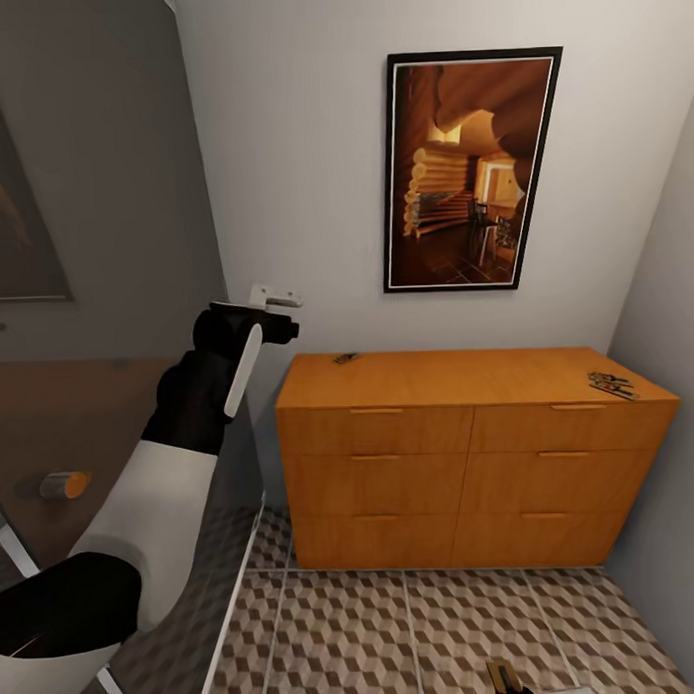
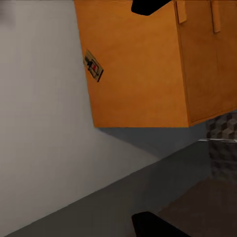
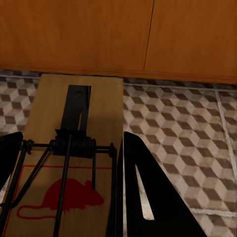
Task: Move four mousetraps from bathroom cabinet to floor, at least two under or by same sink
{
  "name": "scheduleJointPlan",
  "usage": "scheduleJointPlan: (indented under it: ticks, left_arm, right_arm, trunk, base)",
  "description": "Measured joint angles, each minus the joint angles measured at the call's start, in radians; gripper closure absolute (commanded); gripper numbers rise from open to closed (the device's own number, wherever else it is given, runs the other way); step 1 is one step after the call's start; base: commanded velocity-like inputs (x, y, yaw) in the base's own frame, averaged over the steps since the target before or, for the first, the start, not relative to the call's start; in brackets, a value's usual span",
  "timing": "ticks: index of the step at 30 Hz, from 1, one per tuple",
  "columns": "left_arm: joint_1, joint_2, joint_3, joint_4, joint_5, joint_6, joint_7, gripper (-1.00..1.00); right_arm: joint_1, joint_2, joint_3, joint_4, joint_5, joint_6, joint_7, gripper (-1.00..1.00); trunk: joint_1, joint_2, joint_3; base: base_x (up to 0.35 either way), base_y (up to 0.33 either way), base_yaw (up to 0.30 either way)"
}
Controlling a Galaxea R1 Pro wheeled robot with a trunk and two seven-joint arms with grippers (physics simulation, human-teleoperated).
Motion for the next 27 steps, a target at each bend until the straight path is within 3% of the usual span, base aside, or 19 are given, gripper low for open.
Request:
scheduleJointPlan:
  ticks: [19, 22, 27]
  left_arm:
    - [0.01, -0.002, -0.002, 0.125, 0.004, 0.0, -0.005, -1.0]
    - [0.013, -0.003, -0.003, 0.143, 0.005, 0.0, -0.006, -1.0]
    - [0.015, -0.003, -0.004, 0.157, 0.008, 0.0, -0.015, -1.0]
  right_arm:
    - [0.0, -0.001, 0.0, 0.001, -0.001, 0.003, 0.0, 1.0]
    - [0.002, -0.001, 0.0, 0.002, -0.001, 0.021, -0.001, 1.0]
    - [0.035, -0.004, -0.001, 0.002, -0.001, 0.117, -0.001, 1.0]
  trunk:
    - [0.0, 0.0, 0.0]
    - [0.0, 0.0, 0.0]
    - [0.0, 0.0, 0.0]
  base:
    - [0.336, 0.0, 0.0]
    - [0.331, 0.0, 0.0]
    - [0.301, 0.0, 0.0]
